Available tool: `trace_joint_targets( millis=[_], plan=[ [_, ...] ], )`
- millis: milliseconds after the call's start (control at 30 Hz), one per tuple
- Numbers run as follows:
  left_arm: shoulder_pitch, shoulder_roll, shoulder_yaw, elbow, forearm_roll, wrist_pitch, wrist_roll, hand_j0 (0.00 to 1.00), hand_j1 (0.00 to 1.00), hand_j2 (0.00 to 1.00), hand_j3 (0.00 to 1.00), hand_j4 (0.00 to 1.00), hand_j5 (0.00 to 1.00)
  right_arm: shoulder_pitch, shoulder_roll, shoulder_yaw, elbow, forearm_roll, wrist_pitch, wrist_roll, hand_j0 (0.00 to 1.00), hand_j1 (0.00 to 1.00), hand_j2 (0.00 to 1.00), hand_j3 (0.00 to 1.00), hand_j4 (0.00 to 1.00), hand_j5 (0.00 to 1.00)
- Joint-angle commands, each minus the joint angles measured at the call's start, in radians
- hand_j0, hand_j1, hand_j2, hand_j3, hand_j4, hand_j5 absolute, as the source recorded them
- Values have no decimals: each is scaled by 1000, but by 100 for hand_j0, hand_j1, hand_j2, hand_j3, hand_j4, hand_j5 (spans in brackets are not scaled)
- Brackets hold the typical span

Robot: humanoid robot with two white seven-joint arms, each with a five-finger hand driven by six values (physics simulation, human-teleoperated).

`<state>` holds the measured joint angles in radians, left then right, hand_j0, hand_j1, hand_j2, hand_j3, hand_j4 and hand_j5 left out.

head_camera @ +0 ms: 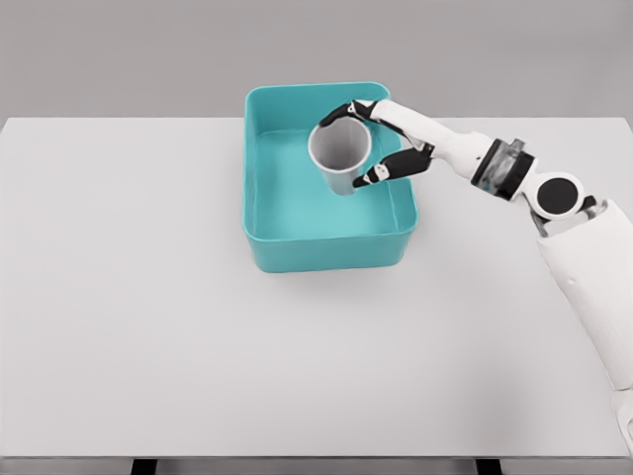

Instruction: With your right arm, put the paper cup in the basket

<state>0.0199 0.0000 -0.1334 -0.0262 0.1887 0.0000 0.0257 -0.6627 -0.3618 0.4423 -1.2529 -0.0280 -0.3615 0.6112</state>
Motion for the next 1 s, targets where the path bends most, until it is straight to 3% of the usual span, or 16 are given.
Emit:
trace_joint_targets(
  millis=[0, 133, 267, 367, 500, 633, 667, 700, 733, 967],
  plan=[
    [0, 0, 0, 0, 0, 0, 0, 100, 100, 100, 100, 100, 100, 0, 1, -1, -66, 97, 76, 0, 72, 72, 72, 72, 72, 72],
    [0, 0, 0, 0, 0, 0, 0, 100, 100, 100, 100, 100, 100, -2, 11, -2, -186, 218, 197, 0, 72, 72, 72, 72, 72, 72],
    [0, 0, 0, 0, 0, 0, 0, 100, 100, 100, 100, 100, 100, -9, 12, -1, -235, 289, 242, 0, 72, 72, 72, 72, 72, 72],
    [0, 0, 0, 0, 0, 0, -1, 100, 100, 100, 100, 100, 100, -11, 20, 4, -286, 407, 300, 0, 72, 72, 72, 72, 72, 72],
    [0, 0, 0, 0, 0, 0, 0, 100, 100, 100, 100, 100, 100, -38, 58, 118, -310, 583, 377, 0, 72, 72, 72, 72, 72, 72],
    [0, 0, 0, 0, 0, 0, 0, 100, 100, 100, 100, 100, 100, -46, 66, 167, -347, 689, 423, 0, 72, 72, 72, 72, 72, 72],
    [0, 0, 0, 0, 0, 0, 0, 100, 100, 100, 100, 100, 100, -46, 64, 174, -364, 732, 423, 0, 78, 78, 78, 78, 78, 78],
    [0, 0, 0, 0, 0, 0, 0, 100, 100, 100, 100, 100, 100, -46, 64, 179, -373, 776, 423, 0, 97, 97, 97, 97, 97, 97],
    [0, 0, 0, 0, 0, 0, 0, 100, 100, 100, 100, 100, 100, -46, 63, 179, -375, 796, 423, 0, 100, 100, 100, 100, 100, 100],
    [0, 0, 0, 0, 0, 0, 0, 100, 100, 100, 100, 100, 100, -46, 55, 173, -391, 809, 417, 0, 100, 100, 100, 100, 100, 100]
  ],
)
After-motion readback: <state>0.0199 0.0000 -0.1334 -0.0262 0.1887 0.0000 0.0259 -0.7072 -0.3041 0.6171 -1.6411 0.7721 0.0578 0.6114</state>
